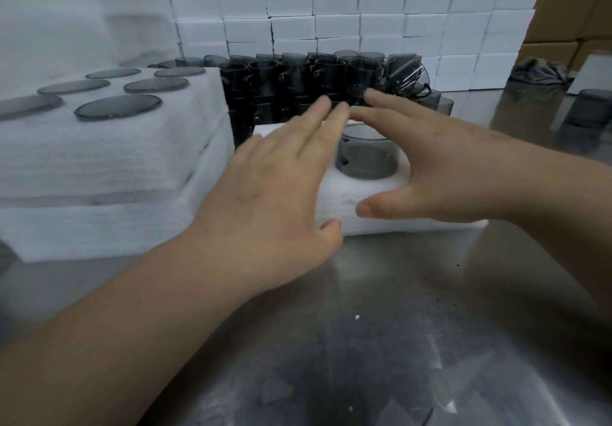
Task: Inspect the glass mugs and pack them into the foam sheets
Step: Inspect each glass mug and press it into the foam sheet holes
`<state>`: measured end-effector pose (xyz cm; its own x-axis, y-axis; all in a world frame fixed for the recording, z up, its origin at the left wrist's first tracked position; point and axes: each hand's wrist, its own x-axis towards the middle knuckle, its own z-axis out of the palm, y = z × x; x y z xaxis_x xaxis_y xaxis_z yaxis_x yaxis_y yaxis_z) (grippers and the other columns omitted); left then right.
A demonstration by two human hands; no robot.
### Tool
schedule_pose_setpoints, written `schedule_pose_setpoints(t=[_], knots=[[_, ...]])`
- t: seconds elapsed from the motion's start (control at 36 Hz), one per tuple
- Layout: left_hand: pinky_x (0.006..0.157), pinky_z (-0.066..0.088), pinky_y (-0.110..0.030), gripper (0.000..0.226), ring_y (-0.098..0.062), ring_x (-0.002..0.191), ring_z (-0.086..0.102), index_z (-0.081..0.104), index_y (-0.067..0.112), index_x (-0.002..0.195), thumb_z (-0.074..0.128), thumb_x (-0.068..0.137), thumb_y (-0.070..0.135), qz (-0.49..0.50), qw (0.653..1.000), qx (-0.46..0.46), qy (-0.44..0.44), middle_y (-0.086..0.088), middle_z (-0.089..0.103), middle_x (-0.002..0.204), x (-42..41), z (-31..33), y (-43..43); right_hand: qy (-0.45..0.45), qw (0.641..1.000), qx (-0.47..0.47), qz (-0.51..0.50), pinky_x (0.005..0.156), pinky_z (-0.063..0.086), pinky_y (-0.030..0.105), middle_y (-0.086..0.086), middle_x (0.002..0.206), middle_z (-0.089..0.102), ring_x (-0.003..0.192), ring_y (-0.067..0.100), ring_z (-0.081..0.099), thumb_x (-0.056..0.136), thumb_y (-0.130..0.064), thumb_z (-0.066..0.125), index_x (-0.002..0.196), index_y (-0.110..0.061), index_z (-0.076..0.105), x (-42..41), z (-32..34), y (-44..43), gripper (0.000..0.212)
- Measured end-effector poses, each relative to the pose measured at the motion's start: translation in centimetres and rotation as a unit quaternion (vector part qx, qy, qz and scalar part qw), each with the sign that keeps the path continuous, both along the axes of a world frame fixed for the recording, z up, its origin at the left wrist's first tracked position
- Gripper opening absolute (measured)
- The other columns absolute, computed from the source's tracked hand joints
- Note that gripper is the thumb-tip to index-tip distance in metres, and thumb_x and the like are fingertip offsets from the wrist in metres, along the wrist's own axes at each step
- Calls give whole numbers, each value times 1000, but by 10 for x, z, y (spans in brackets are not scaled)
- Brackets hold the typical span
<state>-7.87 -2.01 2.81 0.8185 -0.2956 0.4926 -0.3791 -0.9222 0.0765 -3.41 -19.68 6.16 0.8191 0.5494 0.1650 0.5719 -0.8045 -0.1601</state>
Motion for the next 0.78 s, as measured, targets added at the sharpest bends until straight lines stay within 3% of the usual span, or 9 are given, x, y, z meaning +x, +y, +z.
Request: schedule_pose_setpoints(t=[0.08,0.17,0.28,0.44,0.61,0.78], knots=[[101,17,-19,104,-2,133,15,-11,33,145,61,72,43,-12,1000,23,14,18,-6,154,2,-5,-2,20,999,-18,20,99,27,23,-30,149,10,133,0,25,45,-68,58,142,-48,6,1,4,-4,111],[98,26,-21,101,-5,131,25,-15,34,144,59,76,45,-16,999,44,14,19,-7,154,4,-8,-1,17,999,-41,21,95,34,26,-29,145,21,128,5,34,44,-65,59,140,-49,6,2,4,-4,111],[95,27,-21,97,-2,121,29,-8,36,145,60,77,44,-9,999,30,15,22,-1,153,5,-8,-2,11,999,-40,16,85,30,21,-31,141,24,122,1,34,44,-61,60,136,-54,5,4,4,-4,107],[74,11,-11,93,-1,108,17,7,32,147,66,76,42,-4,1000,16,5,18,19,151,7,-9,-3,-2,999,-35,20,92,28,21,-27,144,26,128,3,32,45,-59,59,141,-50,9,6,3,-4,108],[91,20,-21,87,-1,111,23,16,31,146,66,76,43,3,1000,-1,3,16,28,148,6,-8,-5,-8,998,-52,21,97,30,24,-25,145,27,130,5,33,47,-59,57,143,-46,13,5,4,-3,106],[103,21,-27,64,-8,127,36,35,32,138,58,80,44,10,999,34,23,16,39,143,6,-7,-5,-28,994,-110,11,99,28,23,-25,149,21,134,7,27,63,-60,60,143,-46,15,5,-5,0,93]])
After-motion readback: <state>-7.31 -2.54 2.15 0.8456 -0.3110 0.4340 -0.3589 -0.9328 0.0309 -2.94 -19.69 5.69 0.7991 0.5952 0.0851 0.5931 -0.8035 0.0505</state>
